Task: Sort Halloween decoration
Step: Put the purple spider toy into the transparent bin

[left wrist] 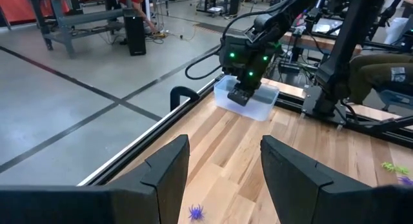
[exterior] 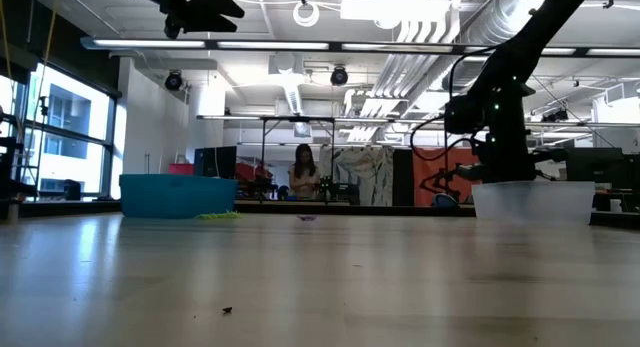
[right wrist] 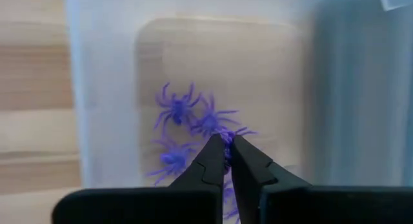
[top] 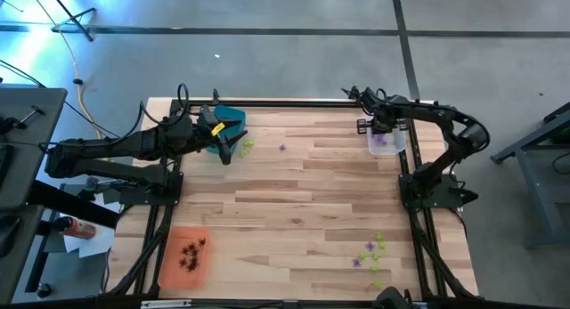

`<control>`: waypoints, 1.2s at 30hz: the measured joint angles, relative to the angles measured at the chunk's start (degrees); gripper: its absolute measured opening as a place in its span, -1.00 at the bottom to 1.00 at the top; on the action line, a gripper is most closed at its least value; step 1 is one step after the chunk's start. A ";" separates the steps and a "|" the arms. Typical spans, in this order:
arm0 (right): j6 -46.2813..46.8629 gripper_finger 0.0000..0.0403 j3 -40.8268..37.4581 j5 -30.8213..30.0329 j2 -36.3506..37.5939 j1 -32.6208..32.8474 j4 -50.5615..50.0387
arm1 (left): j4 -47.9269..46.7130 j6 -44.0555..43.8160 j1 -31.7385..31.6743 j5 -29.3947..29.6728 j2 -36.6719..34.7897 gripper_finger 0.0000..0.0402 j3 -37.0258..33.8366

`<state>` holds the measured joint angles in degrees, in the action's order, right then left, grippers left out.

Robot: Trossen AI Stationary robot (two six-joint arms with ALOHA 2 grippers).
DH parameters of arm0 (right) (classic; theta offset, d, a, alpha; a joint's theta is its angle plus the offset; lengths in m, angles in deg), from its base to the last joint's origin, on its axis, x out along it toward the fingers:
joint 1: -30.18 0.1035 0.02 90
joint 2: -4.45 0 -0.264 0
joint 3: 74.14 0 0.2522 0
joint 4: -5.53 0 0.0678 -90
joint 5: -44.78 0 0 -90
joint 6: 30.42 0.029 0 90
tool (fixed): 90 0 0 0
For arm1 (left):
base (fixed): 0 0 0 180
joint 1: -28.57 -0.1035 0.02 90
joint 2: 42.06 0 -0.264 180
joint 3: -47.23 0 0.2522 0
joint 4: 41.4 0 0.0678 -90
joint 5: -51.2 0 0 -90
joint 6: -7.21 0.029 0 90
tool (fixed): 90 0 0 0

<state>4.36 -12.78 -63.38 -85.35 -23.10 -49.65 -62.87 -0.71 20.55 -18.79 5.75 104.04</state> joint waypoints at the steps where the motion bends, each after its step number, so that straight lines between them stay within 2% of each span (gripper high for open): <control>1: -0.06 -0.94 0.00 0.17 0.00 0.03 -0.08 | 0.02 0.00 0.01 -0.01 0.00 -0.11 0.00; 14: -0.04 -0.16 0.00 1.61 2.76 0.00 -1.34 | -0.11 0.09 0.02 0.00 0.00 -0.11 0.00; 18: 0.81 -0.11 0.00 1.67 7.68 0.00 -0.98 | -0.13 0.15 0.00 0.01 -0.01 -0.11 0.00; 23: 0.72 -0.10 1.37 2.47 17.26 0.05 -0.16 | -0.14 0.11 0.00 0.04 -0.02 -0.11 0.00; 26: -1.54 -0.10 2.69 7.22 23.93 0.84 3.35 | -0.15 0.07 0.00 0.07 -0.02 -0.11 0.00; 33: -3.76 -0.10 2.91 31.28 36.43 7.52 23.38 | -0.13 0.05 0.00 0.09 -0.02 -0.11 0.00; 36: -3.89 -0.10 2.91 36.25 38.59 12.98 31.92 | 0.47 0.02 0.00 -1.45 -0.02 -0.11 0.00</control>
<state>0.48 -9.88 -27.13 -46.76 -10.12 -17.73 -62.40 -0.69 20.55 -20.24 5.73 104.04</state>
